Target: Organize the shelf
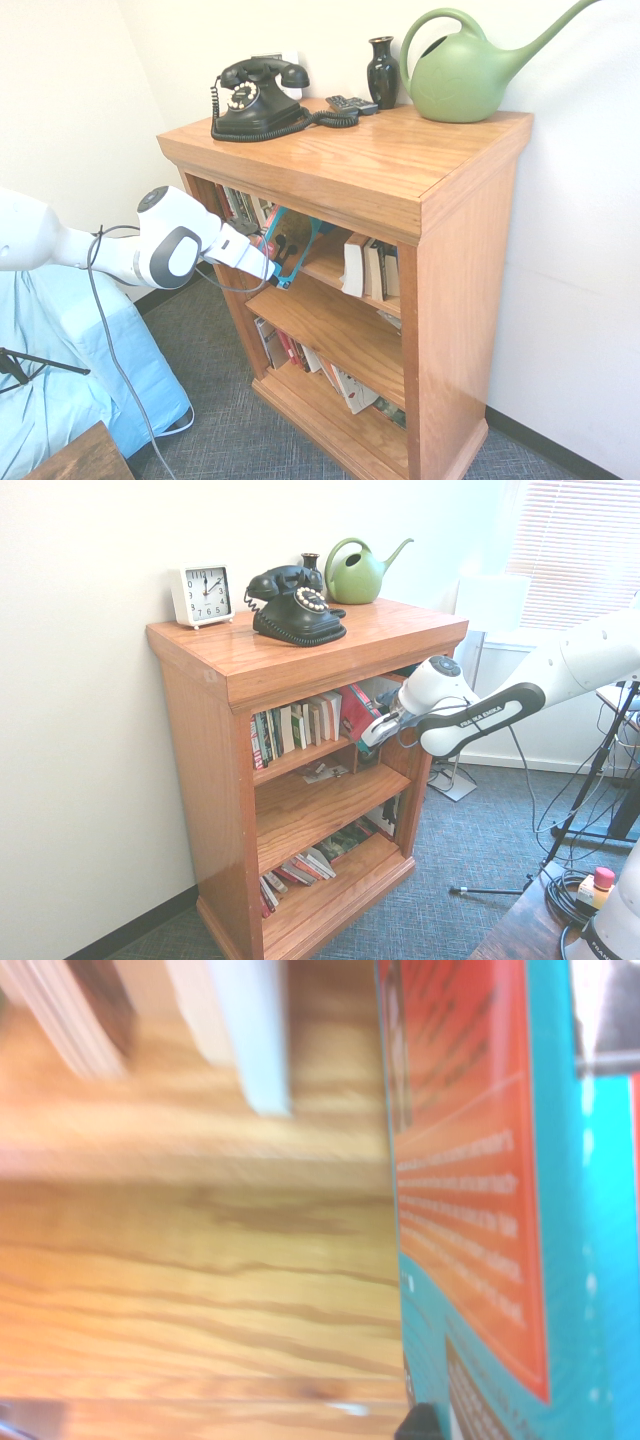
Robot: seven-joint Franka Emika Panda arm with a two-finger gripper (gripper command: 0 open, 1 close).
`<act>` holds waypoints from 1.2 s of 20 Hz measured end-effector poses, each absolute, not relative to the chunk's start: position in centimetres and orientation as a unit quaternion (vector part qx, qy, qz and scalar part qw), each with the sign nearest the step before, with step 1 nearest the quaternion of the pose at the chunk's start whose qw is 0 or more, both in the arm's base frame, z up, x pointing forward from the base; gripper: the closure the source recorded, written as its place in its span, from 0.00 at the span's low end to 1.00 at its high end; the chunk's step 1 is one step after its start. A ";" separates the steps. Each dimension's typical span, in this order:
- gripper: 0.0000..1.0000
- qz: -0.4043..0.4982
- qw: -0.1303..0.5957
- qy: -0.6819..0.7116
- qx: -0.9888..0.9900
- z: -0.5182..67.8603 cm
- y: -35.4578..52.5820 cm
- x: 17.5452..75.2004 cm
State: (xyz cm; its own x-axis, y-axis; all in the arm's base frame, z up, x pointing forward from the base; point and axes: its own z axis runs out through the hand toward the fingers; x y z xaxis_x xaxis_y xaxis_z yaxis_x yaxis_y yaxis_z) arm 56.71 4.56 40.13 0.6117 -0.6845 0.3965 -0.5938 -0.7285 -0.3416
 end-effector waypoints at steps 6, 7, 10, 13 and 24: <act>1.00 -0.248 0.094 0.362 -0.894 40.5 4.0 58.9; 1.00 -0.248 0.094 0.361 -0.894 40.8 4.0 59.1; 0.00 -0.251 0.094 0.356 -0.896 41.3 4.1 59.9; 0.00 -0.249 0.092 0.350 -0.898 41.5 4.5 60.3; 0.00 -0.260 0.088 0.336 -0.901 42.0 4.9 61.7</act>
State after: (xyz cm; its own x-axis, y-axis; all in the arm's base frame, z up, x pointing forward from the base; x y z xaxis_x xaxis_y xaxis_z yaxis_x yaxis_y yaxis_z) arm 61.68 4.89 41.96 0.6392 -0.6504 0.4104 -0.5589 -0.7594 -0.3329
